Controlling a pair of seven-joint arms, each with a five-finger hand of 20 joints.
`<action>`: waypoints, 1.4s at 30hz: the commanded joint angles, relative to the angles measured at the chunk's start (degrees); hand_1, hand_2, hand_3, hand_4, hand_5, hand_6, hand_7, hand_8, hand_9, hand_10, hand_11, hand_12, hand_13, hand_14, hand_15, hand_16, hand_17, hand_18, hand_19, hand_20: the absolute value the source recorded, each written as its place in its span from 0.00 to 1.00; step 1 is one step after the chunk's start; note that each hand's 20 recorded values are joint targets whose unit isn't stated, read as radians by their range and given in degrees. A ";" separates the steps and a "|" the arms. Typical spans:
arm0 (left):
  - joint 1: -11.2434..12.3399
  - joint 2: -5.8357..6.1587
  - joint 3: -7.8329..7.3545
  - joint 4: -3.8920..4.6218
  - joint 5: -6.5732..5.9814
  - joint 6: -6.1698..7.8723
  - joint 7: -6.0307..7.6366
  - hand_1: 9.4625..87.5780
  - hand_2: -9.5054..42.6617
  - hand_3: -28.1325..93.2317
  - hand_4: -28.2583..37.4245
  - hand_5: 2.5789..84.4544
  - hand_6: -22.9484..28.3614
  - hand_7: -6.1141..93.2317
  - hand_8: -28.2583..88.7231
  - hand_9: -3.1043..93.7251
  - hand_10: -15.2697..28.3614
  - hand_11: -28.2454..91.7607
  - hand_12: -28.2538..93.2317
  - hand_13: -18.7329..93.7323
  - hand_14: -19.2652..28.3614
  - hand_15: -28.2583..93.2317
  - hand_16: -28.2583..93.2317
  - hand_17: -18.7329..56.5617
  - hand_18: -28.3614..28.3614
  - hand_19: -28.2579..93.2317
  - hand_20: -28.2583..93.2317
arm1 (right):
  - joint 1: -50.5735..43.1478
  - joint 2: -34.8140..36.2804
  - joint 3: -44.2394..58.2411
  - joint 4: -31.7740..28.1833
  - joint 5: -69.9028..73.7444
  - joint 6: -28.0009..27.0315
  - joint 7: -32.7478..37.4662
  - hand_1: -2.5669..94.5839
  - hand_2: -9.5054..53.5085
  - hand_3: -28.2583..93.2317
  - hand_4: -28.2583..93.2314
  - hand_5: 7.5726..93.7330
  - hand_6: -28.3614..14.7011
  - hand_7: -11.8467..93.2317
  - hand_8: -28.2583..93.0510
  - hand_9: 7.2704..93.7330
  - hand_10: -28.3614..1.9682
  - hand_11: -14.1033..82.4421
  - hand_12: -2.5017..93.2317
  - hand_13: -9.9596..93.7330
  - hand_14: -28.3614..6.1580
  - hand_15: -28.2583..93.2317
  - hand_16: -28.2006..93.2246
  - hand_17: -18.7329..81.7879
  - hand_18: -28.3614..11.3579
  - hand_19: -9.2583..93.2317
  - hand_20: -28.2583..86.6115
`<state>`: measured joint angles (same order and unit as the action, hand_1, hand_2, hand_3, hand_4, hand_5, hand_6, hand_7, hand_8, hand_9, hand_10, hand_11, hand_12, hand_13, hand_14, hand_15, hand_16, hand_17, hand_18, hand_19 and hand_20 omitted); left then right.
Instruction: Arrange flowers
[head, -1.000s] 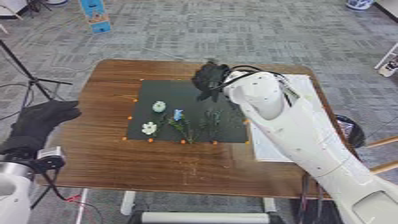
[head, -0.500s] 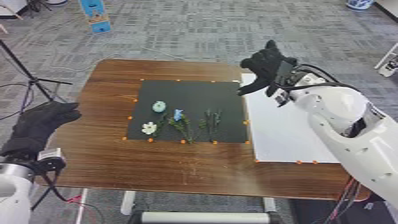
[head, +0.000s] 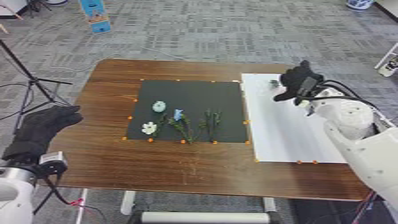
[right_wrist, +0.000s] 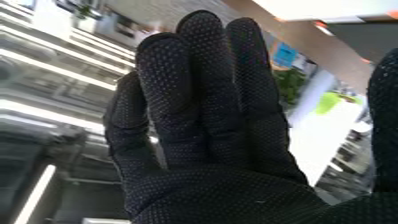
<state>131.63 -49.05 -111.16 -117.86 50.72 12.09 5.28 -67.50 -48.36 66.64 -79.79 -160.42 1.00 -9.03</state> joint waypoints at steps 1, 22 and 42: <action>0.72 -0.97 0.58 -0.73 0.13 0.00 0.34 0.20 0.34 0.82 0.01 0.65 0.51 0.25 0.18 0.60 0.65 0.44 0.39 0.54 0.75 0.44 0.27 0.34 0.72 0.31 0.40 | 2.60 -4.89 3.17 4.73 -6.71 -3.90 1.12 0.25 0.00 0.77 0.05 0.71 0.66 0.34 0.15 0.81 0.45 0.45 0.31 0.71 0.35 0.70 0.53 0.42 0.06 0.75 0.79; -0.52 -1.11 2.27 -0.74 0.28 -0.15 -0.17 0.20 0.35 0.81 0.01 0.65 0.51 0.25 0.18 0.59 0.65 0.45 0.39 0.54 0.75 0.44 0.27 0.33 0.72 0.31 0.40 | 6.78 -14.56 9.30 16.68 -19.77 -11.37 -1.19 0.25 0.00 0.77 0.06 0.76 0.66 0.35 0.15 0.84 0.44 0.44 0.31 0.72 0.34 0.70 0.54 0.42 0.06 0.75 0.79; -1.59 -0.53 2.69 -0.58 0.23 -0.39 -0.62 0.20 0.36 0.81 0.01 0.64 0.51 0.25 0.18 0.59 0.65 0.45 0.39 0.54 0.75 0.44 0.26 0.33 0.72 0.31 0.40 | 6.58 -14.84 5.08 17.07 -23.41 -13.82 -1.20 0.48 0.31 0.69 0.07 0.80 0.72 0.38 0.14 0.89 0.52 0.46 0.31 0.75 0.40 0.71 0.54 0.45 0.10 0.77 0.78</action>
<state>129.84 -49.52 -108.15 -118.08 50.87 12.06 5.03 -60.26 -62.60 73.73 -62.94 -168.07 -10.30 -9.04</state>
